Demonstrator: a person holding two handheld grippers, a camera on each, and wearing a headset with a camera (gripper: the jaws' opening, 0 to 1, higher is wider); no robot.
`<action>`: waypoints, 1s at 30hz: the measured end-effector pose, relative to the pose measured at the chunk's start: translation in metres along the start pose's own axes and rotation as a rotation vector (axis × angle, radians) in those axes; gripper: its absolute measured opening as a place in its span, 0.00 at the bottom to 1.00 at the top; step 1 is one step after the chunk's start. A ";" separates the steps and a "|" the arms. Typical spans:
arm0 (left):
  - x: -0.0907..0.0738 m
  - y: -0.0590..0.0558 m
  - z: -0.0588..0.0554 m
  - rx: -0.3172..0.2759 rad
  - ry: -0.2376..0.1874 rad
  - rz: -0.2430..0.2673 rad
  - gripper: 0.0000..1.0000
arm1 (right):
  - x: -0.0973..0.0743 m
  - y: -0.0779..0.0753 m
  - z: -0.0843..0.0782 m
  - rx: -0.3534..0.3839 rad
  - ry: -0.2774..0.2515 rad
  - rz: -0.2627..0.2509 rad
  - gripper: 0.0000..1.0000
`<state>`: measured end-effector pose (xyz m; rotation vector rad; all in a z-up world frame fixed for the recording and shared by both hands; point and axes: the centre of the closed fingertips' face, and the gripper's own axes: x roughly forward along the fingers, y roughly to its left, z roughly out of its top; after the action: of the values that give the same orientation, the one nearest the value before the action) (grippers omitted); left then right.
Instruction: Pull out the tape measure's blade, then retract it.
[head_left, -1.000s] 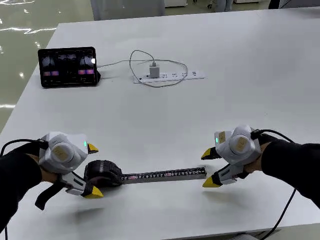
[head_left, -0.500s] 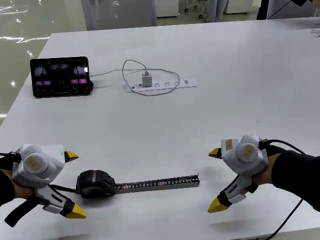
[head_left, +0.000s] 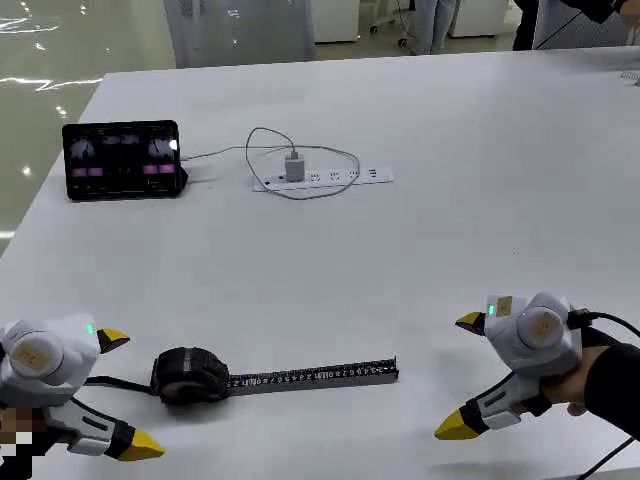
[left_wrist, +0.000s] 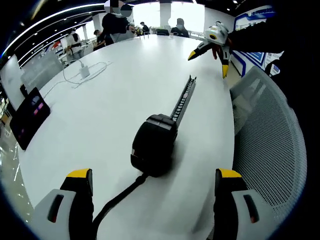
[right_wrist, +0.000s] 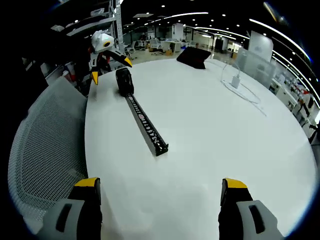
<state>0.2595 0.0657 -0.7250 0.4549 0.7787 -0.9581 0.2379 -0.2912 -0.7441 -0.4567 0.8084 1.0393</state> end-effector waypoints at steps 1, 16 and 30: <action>-0.001 0.001 0.003 -0.033 -0.024 0.006 0.99 | -0.003 -0.001 -0.001 0.020 -0.007 -0.015 0.99; -0.017 0.003 -0.002 -0.277 -0.227 0.161 0.99 | -0.027 0.003 -0.026 0.167 -0.133 -0.138 0.99; -0.044 -0.002 -0.022 -0.289 -0.199 0.238 0.99 | -0.050 0.021 -0.041 0.212 -0.154 -0.188 0.99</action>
<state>0.2342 0.1036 -0.7062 0.1905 0.6525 -0.6447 0.1910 -0.3389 -0.7310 -0.2626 0.7140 0.7940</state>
